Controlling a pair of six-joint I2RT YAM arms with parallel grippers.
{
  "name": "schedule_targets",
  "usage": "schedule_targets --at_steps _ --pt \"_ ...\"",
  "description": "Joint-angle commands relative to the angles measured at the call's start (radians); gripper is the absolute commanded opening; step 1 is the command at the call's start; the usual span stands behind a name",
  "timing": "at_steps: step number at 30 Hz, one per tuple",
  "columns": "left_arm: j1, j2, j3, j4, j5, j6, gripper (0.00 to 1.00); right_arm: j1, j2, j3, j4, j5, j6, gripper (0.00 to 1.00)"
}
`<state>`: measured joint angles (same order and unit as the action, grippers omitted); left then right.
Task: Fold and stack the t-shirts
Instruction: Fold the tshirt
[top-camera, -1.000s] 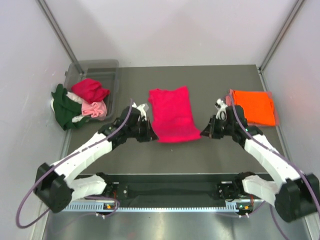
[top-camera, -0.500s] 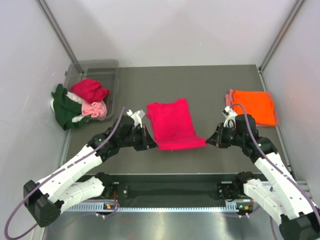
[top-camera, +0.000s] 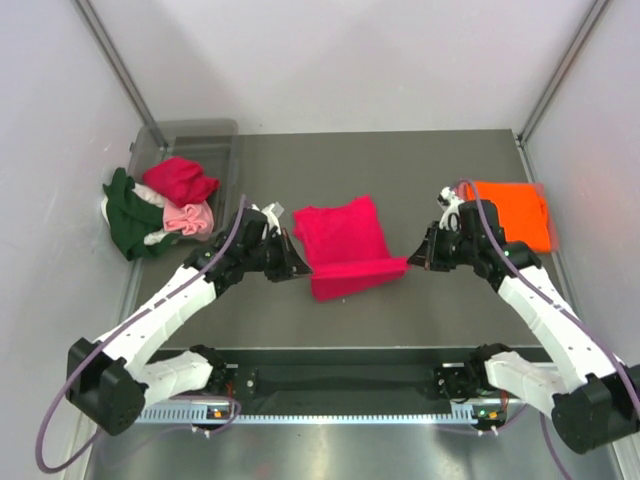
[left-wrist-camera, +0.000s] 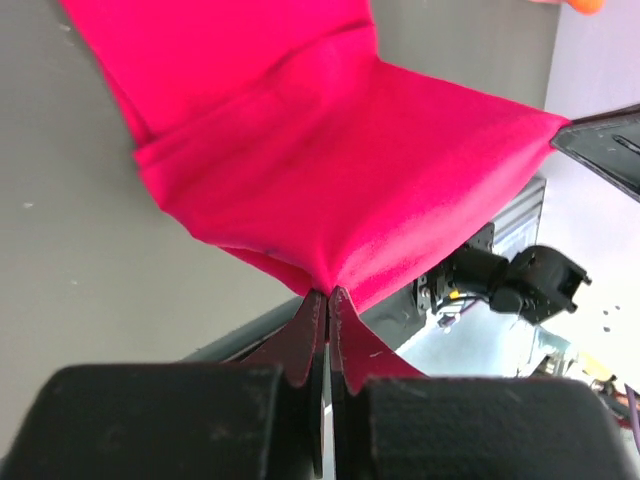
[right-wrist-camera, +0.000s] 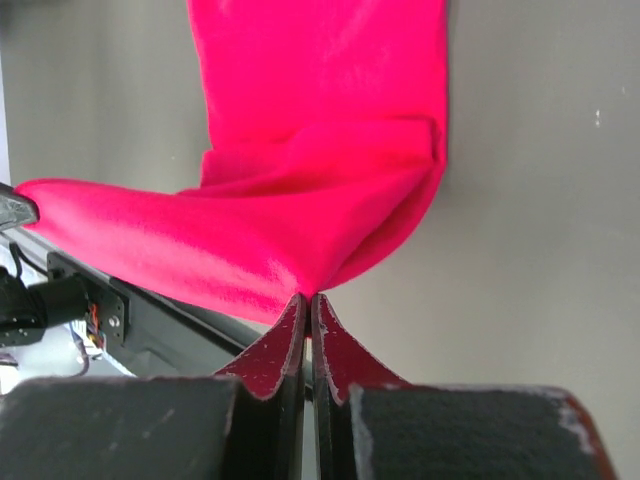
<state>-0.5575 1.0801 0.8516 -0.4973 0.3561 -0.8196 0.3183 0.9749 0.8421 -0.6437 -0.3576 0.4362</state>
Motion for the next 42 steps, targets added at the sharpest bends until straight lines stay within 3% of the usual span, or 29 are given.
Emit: schedule_targets --at_steps 1,9,17,22,23,24,25,26,27,28,29,30,37,42 --pt "0.063 0.03 0.061 0.005 0.061 0.04 0.0 0.004 0.071 0.092 0.072 0.04 -0.01 0.0" --pt "0.209 0.191 0.17 0.032 0.167 0.099 0.0 -0.012 0.289 0.268 0.11 0.043 -0.019 0.0" --pt "0.283 0.415 0.325 0.078 0.166 0.129 0.0 -0.061 0.536 0.449 0.16 -0.027 -0.05 0.0" --pt "0.35 0.69 0.507 0.178 0.162 0.111 0.0 -0.113 0.773 0.575 0.283 -0.088 -0.039 0.0" --pt "0.372 0.787 0.591 0.172 0.197 0.102 0.0 -0.12 0.816 0.624 0.332 -0.118 -0.033 0.06" --pt "0.376 0.831 0.627 0.172 0.219 0.102 0.03 -0.127 0.861 0.653 0.355 -0.148 -0.021 0.21" --pt "0.38 0.868 0.659 0.177 0.218 0.102 0.32 -0.139 0.94 0.682 0.361 -0.155 0.002 0.38" --pt "0.38 0.918 0.687 0.177 0.199 0.106 0.46 -0.137 0.967 0.708 0.358 -0.127 0.007 0.49" --pt "0.375 0.932 0.723 0.178 0.181 0.12 0.69 -0.137 0.991 0.736 0.358 -0.075 0.006 0.65" --pt "0.375 0.942 0.733 0.169 0.144 0.125 0.84 -0.136 0.986 0.73 0.368 -0.066 -0.002 0.7" --pt "0.375 0.937 0.736 0.163 0.136 0.132 0.88 -0.137 0.978 0.718 0.406 -0.07 -0.007 0.72" --pt "0.375 0.923 0.719 0.161 0.124 0.145 0.94 -0.137 0.951 0.692 0.412 -0.073 -0.01 0.83" --pt "0.373 0.648 0.453 0.246 -0.029 0.204 0.94 -0.137 0.742 0.451 0.498 -0.044 -0.042 0.79" --pt "0.361 0.488 0.175 0.408 -0.202 0.227 0.99 -0.122 0.498 0.127 0.754 0.066 -0.068 0.79"
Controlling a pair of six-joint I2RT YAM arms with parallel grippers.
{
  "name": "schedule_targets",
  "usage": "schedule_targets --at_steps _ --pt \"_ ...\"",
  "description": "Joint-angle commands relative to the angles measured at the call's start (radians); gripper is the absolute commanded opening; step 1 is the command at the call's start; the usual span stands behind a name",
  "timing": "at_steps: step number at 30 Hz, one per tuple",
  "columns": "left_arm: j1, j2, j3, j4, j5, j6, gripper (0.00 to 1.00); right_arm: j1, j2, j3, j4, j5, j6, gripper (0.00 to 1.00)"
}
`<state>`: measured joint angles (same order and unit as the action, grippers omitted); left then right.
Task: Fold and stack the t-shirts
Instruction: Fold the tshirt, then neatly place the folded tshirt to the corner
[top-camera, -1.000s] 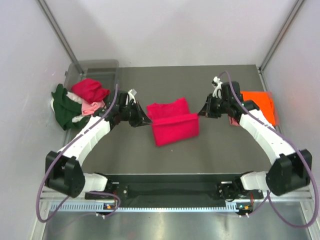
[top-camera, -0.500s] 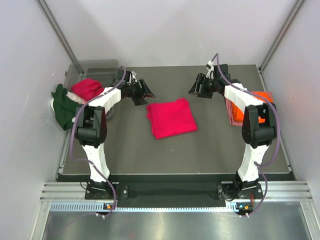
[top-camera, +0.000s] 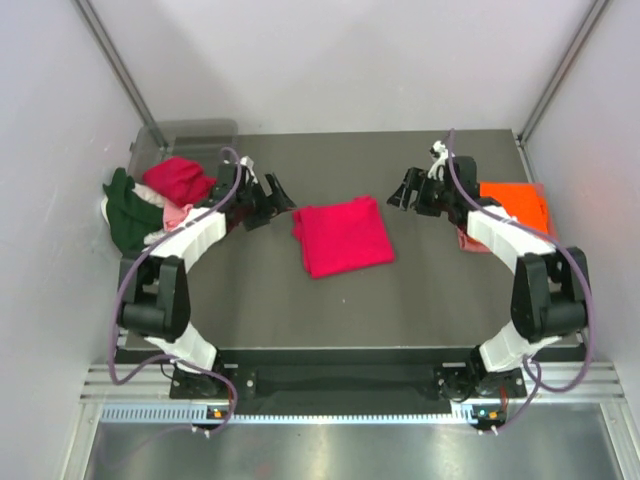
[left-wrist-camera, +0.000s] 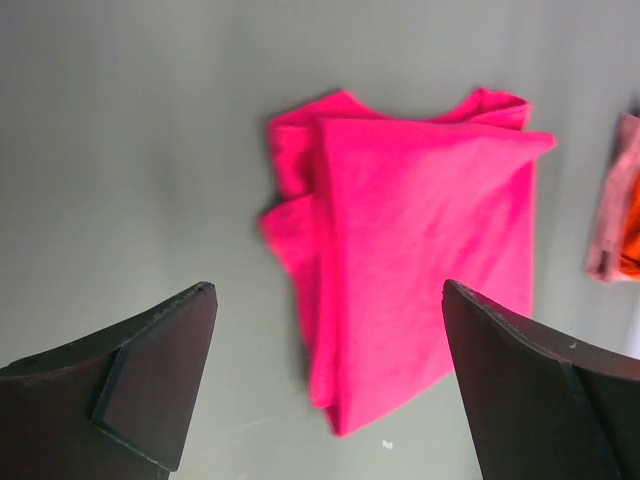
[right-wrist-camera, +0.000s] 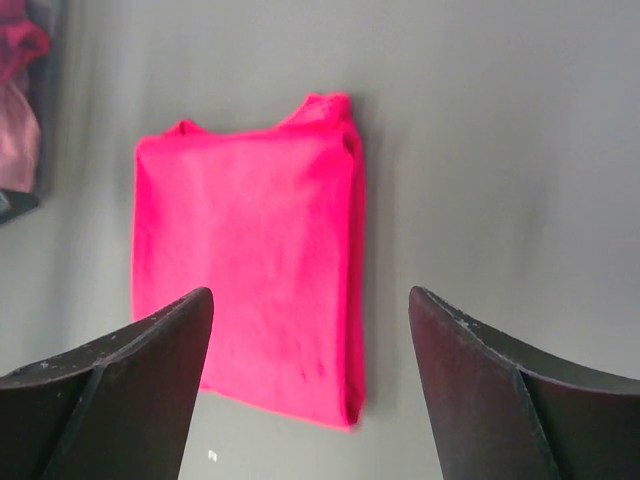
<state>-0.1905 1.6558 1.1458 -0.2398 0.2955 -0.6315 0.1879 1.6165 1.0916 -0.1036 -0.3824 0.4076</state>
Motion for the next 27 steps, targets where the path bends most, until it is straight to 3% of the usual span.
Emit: schedule_targets --at_steps 1,4,7,11,12,21,27 --pt "-0.006 -0.128 -0.159 0.178 -0.163 0.042 0.99 0.008 -0.167 -0.148 0.223 0.105 -0.058 0.79" --pt "-0.006 -0.175 -0.293 0.29 -0.2 0.046 0.99 0.008 -0.202 -0.133 0.107 0.167 -0.148 0.77" --pt "-0.007 -0.235 -0.389 0.394 -0.164 0.024 0.97 0.007 -0.196 -0.078 -0.123 0.293 -0.216 0.7" --pt "-0.01 -0.274 -0.495 0.485 -0.171 -0.028 0.95 0.013 -0.201 -0.087 -0.18 0.537 -0.25 0.65" --pt "-0.01 -0.275 -0.495 0.484 -0.17 -0.034 0.94 0.016 -0.193 -0.088 -0.183 0.639 -0.251 0.64" --pt "-0.026 -0.289 -0.508 0.502 -0.171 -0.057 0.91 0.094 0.081 0.112 -0.398 1.077 -0.26 0.49" --pt "-0.026 -0.272 -0.5 0.494 -0.165 -0.059 0.91 0.13 0.238 0.217 -0.467 1.23 -0.259 0.45"
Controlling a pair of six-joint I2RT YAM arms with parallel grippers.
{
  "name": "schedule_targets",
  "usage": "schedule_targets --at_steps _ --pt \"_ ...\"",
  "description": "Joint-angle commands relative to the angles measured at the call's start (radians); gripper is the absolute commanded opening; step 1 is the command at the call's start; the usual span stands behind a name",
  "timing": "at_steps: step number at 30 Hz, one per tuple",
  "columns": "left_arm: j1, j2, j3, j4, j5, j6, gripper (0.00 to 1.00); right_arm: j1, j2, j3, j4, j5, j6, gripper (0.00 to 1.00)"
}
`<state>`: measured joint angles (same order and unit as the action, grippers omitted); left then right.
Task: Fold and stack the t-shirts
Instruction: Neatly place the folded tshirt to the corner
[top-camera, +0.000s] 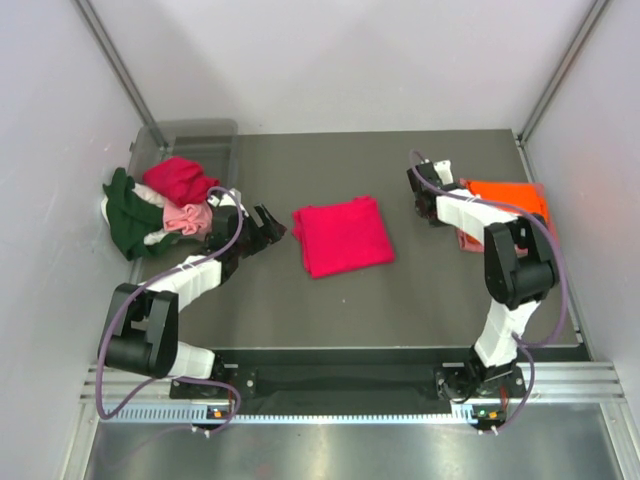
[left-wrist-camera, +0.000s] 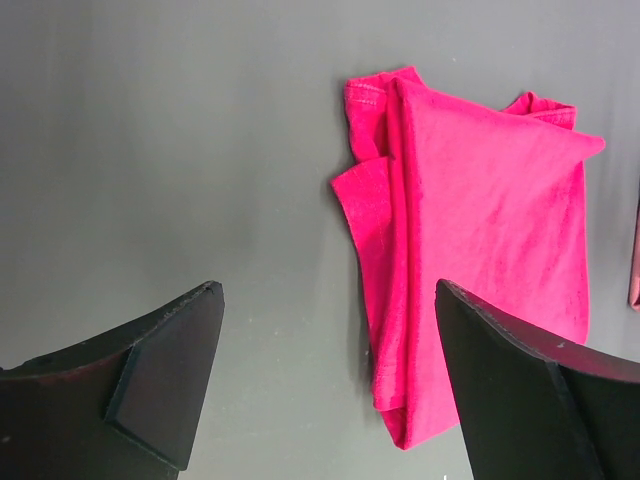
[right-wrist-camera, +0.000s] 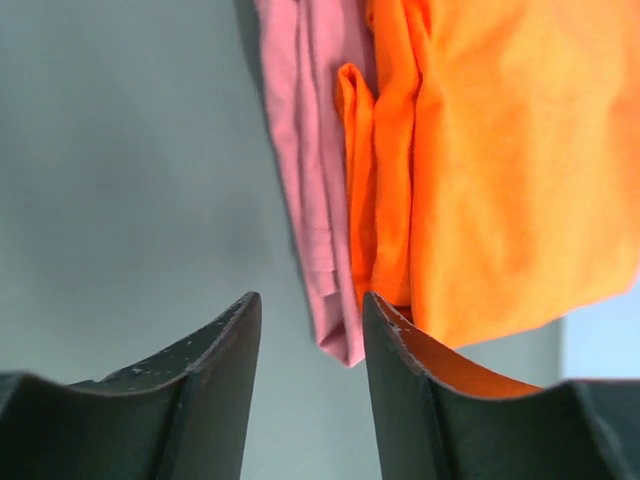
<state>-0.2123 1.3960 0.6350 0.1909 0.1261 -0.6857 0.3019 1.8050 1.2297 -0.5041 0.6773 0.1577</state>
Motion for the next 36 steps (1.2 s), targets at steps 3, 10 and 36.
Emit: schedule_targets --at_steps 3,10,36 --pt "-0.004 -0.011 0.015 0.061 0.007 -0.002 0.92 0.013 0.114 0.114 -0.076 0.215 -0.009 0.43" --pt "-0.004 -0.02 0.014 0.058 0.003 -0.002 0.93 -0.015 0.22 0.159 -0.102 0.255 -0.004 0.5" --pt "-0.004 -0.003 0.037 0.033 0.01 0.003 0.91 0.18 0.171 0.206 -0.179 0.202 0.062 0.0"
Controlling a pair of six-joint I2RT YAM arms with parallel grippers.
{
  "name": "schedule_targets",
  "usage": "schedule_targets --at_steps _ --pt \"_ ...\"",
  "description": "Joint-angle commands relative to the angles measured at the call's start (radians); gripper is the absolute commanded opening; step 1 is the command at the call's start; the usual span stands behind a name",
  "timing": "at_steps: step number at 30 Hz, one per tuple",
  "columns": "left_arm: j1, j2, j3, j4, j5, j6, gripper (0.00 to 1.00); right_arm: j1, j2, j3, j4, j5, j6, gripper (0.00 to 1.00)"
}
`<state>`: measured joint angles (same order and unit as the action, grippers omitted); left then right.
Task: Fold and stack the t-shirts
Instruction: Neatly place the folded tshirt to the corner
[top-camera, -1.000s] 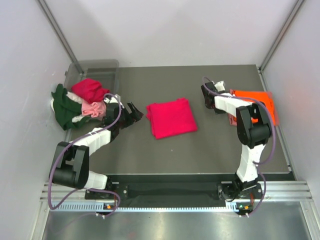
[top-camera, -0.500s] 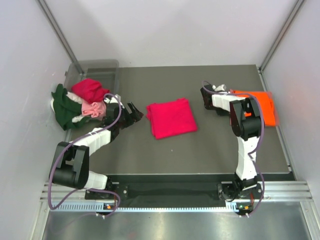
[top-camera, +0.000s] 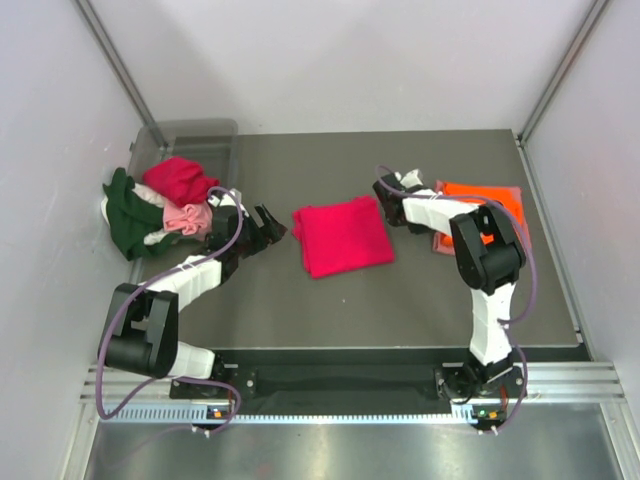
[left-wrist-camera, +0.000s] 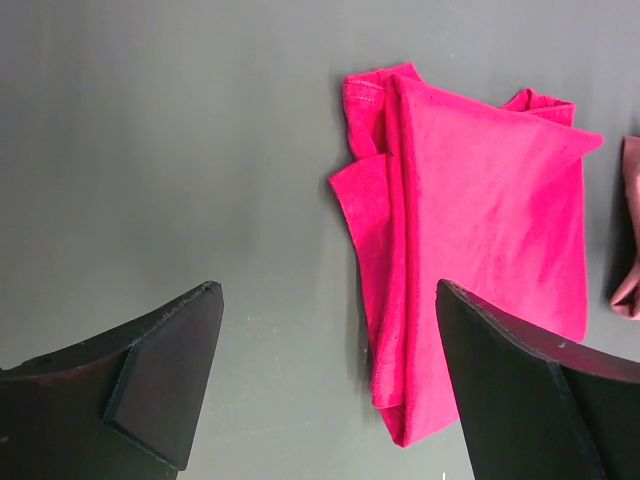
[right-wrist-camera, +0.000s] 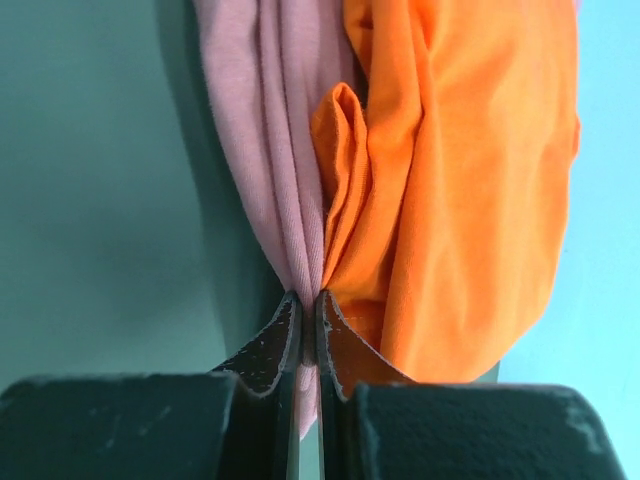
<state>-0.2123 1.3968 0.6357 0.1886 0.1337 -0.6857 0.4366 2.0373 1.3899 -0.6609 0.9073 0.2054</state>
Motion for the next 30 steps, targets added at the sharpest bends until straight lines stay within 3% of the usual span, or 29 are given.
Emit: schedule_targets --at_steps 1,3,6,12,16,22,23,26,30 --pt "-0.004 -0.004 0.035 0.032 0.001 0.003 0.91 0.051 -0.072 0.05 -0.02 -0.03 0.014 0.0" --pt "-0.004 -0.001 0.036 0.031 0.0 0.003 0.91 0.056 -0.088 0.052 -0.019 -0.054 0.017 0.0" --pt "-0.006 0.005 0.039 0.031 0.009 0.002 0.92 0.057 -0.118 0.061 -0.026 -0.082 0.012 0.34" --pt "-0.021 0.059 0.068 0.025 0.029 0.005 0.92 0.057 -0.227 0.051 0.013 -0.229 0.0 0.37" --pt "-0.044 0.088 0.091 0.011 0.026 0.018 0.92 0.054 -0.285 0.075 0.043 -0.347 -0.014 0.5" --pt "-0.078 0.151 0.143 0.006 0.059 0.055 0.91 -0.06 -0.321 0.028 0.164 -0.804 0.041 0.52" --pt "-0.084 0.18 0.157 -0.018 0.055 0.058 0.91 -0.077 -0.321 0.014 0.205 -0.937 0.049 0.53" --pt "-0.093 0.235 0.212 -0.052 0.052 0.063 0.89 -0.131 -0.305 -0.052 0.298 -1.144 0.086 0.62" --pt "-0.098 0.303 0.284 -0.102 0.063 0.069 0.79 -0.177 -0.261 -0.12 0.418 -1.289 0.132 0.69"
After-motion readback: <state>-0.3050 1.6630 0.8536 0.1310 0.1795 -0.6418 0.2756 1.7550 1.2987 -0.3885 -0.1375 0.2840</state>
